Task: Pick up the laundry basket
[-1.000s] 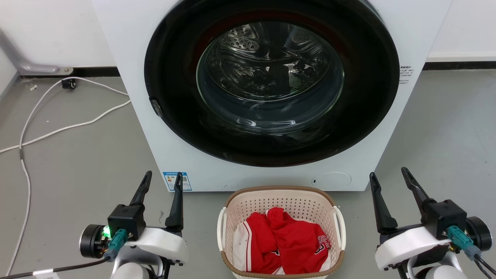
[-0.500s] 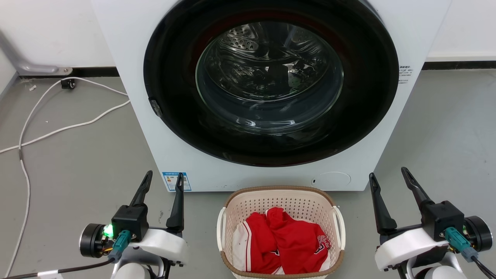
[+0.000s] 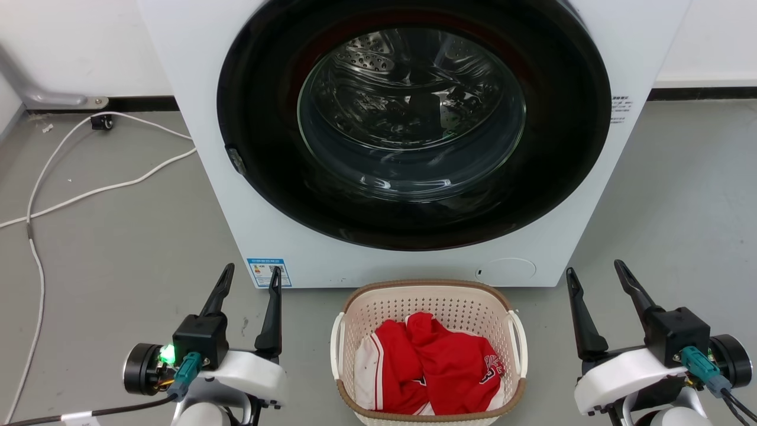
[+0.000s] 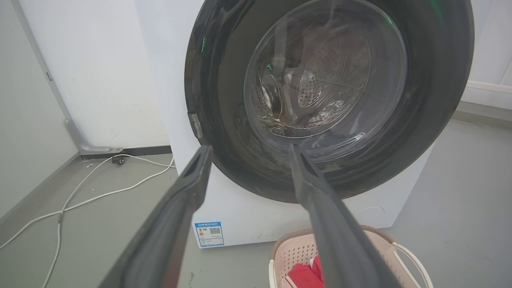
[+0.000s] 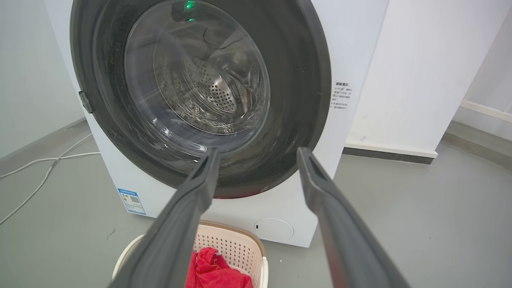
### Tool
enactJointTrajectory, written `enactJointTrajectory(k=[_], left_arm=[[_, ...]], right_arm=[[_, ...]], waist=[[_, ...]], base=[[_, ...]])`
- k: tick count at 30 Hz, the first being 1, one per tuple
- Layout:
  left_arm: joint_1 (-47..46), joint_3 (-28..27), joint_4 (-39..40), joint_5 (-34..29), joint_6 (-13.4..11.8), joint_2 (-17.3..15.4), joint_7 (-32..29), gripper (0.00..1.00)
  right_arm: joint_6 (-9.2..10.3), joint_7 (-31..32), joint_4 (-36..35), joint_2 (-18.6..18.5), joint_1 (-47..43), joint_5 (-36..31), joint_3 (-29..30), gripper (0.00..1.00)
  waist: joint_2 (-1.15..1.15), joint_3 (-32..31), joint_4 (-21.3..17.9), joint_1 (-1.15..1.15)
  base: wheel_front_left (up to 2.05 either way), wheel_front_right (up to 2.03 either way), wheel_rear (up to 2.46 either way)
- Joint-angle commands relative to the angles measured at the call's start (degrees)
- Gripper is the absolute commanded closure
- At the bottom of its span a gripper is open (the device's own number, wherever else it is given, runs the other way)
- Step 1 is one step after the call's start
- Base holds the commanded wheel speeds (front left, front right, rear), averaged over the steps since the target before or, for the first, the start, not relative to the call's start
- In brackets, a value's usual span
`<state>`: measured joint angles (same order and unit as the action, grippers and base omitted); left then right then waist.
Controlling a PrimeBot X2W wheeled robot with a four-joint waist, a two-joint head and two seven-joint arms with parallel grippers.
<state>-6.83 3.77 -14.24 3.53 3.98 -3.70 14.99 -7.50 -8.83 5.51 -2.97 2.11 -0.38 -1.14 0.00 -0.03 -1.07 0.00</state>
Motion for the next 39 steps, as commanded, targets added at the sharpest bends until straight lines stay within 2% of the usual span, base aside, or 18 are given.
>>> enactJointTrajectory(k=[1, 10, 17, 25, 39], left_arm=[[-1.0, 0.0, -0.6, 0.2, 0.2, -0.1, 0.3, 0.0], [-7.3, 0.5, -5.2, 1.3, 1.4, -1.1, 0.2, 0.0], [-16.6, 1.5, -14.2, 4.3, 2.9, -2.7, -1.6, 0.0], [-26.3, 4.7, -25.1, 8.6, 3.5, -4.1, -5.3, 0.0], [-39.6, 18.6, -40.0, 23.4, 3.5, -5.4, -13.6, 0.0]], right_arm=[[0.02, 0.2, 0.6, 0.2, 0.5, -0.2, 0.5, 0.0], [0.02, 0.9, 6.3, 0.2, 5.0, 0.1, 2.7, 0.0], [0.02, 3.1, 13.8, 0.1, 12.4, -0.2, 4.0, 0.0], [0.02, 4.7, 23.8, 0.1, 20.9, 0.1, 3.7, 0.0], [0.03, 7.0, 46.5, 0.1, 35.8, 4.6, 0.1, 0.0]], waist=[[0.0, 0.3, -0.1, 0.0], [0.0, 3.9, -0.5, 0.0], [0.0, 9.4, -1.0, 0.0], [0.0, 16.8, -1.6, 0.0], [0.0, 28.8, -2.8, 0.0]], base=[[0.0, 0.0, 0.0], [0.0, 0.0, 0.0], [0.0, 0.0, 0.0], [0.0, 0.0, 0.0], [0.0, 0.0, 0.0]])
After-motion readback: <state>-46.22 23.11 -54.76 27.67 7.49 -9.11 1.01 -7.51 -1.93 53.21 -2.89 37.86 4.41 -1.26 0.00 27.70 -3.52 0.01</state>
